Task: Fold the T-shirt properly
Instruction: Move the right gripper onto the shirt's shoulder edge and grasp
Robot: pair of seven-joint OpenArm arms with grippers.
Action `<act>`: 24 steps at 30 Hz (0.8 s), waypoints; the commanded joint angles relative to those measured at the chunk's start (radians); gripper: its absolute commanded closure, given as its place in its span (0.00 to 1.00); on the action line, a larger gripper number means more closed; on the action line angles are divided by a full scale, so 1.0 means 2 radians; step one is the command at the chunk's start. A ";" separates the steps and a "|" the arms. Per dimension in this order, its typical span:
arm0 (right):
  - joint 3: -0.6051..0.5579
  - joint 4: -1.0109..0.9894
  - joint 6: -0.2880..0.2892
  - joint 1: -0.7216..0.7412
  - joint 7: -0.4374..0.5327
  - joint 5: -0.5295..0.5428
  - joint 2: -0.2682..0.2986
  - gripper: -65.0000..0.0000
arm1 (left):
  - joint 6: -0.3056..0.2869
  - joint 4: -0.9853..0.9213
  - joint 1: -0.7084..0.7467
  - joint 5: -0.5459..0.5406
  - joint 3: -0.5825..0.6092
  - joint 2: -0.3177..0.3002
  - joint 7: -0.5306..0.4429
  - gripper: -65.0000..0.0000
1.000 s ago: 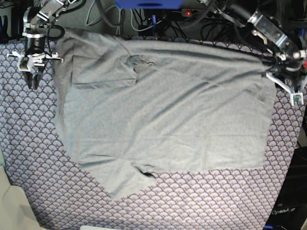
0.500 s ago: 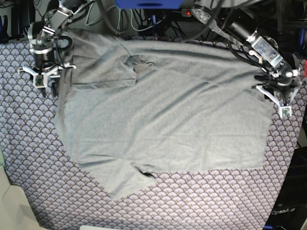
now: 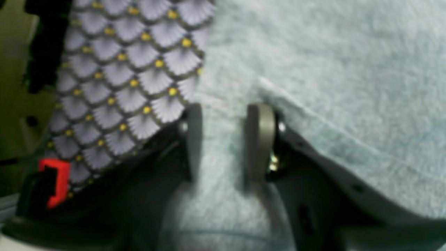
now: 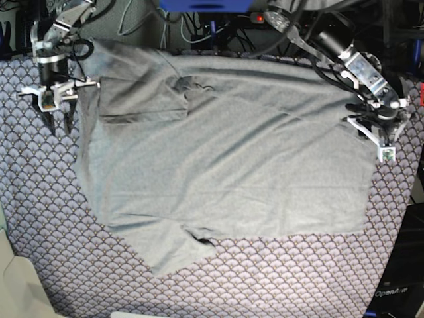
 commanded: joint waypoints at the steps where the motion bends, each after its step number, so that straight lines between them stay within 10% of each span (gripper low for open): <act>1: -0.012 0.007 0.000 -0.011 0.016 0.007 0.001 0.67 | 0.003 0.009 -0.008 -0.003 0.002 -0.006 -0.008 0.66; 24: -0.084 -0.052 0.000 -0.025 0.016 0.004 0.001 0.67 | 0.003 0.014 0.004 -0.003 0.001 -0.006 -0.005 0.66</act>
